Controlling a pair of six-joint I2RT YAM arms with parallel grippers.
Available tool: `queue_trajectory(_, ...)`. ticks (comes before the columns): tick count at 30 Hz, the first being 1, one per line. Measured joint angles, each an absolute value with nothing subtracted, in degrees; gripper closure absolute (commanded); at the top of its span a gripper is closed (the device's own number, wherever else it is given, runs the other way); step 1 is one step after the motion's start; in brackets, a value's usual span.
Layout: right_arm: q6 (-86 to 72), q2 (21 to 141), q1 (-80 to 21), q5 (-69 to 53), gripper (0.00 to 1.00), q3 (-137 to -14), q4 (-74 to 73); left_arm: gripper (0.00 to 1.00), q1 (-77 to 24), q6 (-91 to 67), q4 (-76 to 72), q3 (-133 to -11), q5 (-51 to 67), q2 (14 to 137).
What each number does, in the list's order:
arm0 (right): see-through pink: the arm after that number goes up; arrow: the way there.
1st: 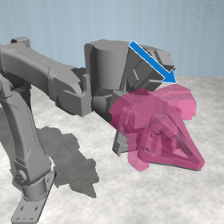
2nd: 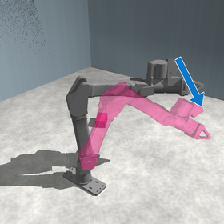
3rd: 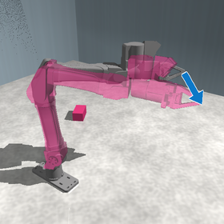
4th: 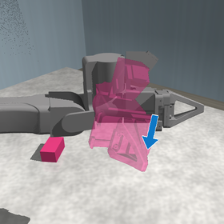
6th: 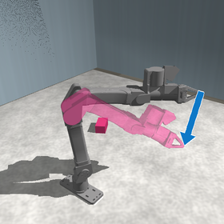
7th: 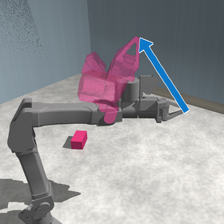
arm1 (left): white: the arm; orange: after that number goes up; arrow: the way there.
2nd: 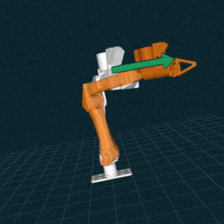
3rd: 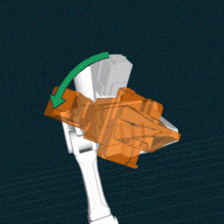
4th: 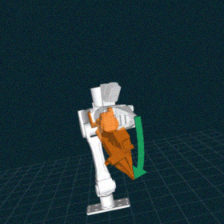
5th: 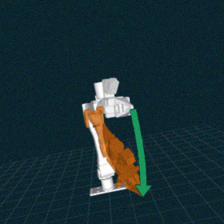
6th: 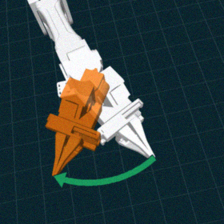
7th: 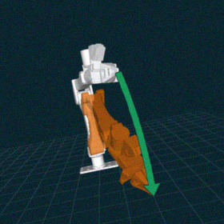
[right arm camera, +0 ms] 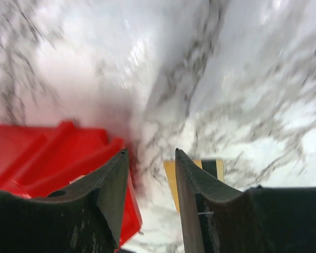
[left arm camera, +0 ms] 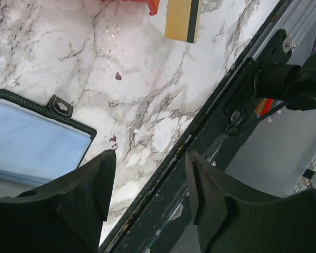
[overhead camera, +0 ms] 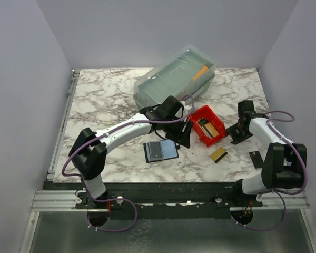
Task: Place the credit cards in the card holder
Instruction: Move the credit card to the center of the board.
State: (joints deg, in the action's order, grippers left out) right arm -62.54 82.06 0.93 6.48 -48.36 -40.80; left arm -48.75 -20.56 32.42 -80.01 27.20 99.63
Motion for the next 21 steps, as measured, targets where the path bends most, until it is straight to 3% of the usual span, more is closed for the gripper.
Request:
queue_trajectory(8, -52.8, 82.3, 2.5, 9.9, 0.63, -50.4, -39.8, 0.40, -48.8, -22.2, 30.8, -75.7, 28.1, 96.1)
queue_trajectory(21, -49.4, 77.8, -1.9, -1.4, 0.65, -38.6, -36.2, 0.40, -48.9, -27.0, 24.9, -71.2, 32.3, 96.1)
